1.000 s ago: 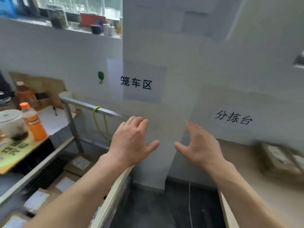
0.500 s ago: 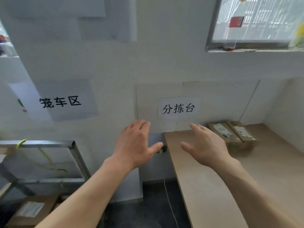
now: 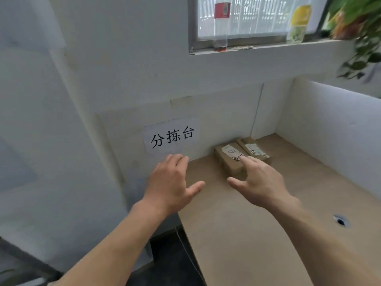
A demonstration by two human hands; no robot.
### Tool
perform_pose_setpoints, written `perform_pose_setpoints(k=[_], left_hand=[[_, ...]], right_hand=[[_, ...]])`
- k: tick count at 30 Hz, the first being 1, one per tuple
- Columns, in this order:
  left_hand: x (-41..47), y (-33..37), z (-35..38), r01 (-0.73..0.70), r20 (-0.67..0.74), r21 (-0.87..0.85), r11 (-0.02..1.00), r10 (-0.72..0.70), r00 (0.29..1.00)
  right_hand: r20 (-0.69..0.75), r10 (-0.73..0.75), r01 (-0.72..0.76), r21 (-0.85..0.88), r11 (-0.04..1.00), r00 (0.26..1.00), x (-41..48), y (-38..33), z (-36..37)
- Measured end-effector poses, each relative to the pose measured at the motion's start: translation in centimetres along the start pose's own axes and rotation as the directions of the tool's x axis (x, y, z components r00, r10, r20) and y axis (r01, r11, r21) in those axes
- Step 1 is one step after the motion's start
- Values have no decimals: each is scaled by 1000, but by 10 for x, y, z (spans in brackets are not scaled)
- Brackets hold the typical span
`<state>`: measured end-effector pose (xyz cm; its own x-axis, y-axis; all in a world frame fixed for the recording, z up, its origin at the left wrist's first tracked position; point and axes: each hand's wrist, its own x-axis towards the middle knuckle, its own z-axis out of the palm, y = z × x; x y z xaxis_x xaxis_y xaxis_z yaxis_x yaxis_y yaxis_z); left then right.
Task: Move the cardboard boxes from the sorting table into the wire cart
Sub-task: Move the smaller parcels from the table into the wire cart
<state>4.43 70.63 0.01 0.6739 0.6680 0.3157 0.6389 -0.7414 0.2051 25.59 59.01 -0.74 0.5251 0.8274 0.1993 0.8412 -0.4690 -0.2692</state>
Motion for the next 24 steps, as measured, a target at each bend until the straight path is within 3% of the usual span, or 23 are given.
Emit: perform_pose_setpoints(k=[14,24], left_hand=[[136,-51,70,-217,64,-175,960,231,971],[190,-55,123,-246,205,-238,940,296,933]], right_hand=[[-101,265,-275,-111,955,959,74,-4,29],[-56,437,-440,-160,884,898,106,18,59]])
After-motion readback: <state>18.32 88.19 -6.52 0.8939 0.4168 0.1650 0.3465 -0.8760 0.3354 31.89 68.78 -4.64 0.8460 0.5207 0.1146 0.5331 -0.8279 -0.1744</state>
